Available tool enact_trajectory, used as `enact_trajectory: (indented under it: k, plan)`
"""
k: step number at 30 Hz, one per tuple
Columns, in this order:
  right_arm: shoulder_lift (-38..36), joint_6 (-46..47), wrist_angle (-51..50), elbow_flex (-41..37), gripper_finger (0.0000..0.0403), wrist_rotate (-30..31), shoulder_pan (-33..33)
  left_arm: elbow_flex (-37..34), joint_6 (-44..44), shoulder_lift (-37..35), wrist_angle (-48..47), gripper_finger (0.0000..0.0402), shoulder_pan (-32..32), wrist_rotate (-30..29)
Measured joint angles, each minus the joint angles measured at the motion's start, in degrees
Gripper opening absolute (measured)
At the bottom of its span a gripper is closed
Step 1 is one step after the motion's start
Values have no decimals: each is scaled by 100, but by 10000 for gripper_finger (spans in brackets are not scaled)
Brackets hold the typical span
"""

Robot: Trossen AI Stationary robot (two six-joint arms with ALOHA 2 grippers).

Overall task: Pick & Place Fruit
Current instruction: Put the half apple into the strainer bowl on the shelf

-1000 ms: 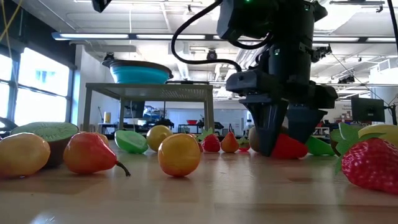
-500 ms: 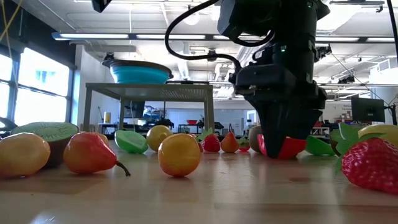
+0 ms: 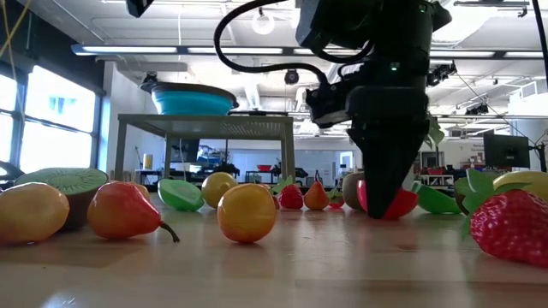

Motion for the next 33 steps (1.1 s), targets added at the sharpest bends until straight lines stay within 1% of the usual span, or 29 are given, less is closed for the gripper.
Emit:
enact_trajectory:
  k: [5,11,26,33]
  plan:
    - [0,-700,-31,0,313,-241,-7,0,-4,0,-1,0,1,0]
    - [0,-1278,-32,0,313,-394,-7,0,-4,0,-1,0,2,0]
    - [0,-3585,1,-2,313,-421,-4,0,-7,0,-1,0,0,0]
    - [0,-4222,-9,-2,313,-361,-29,-4,-101,0,-61,0,2,0]
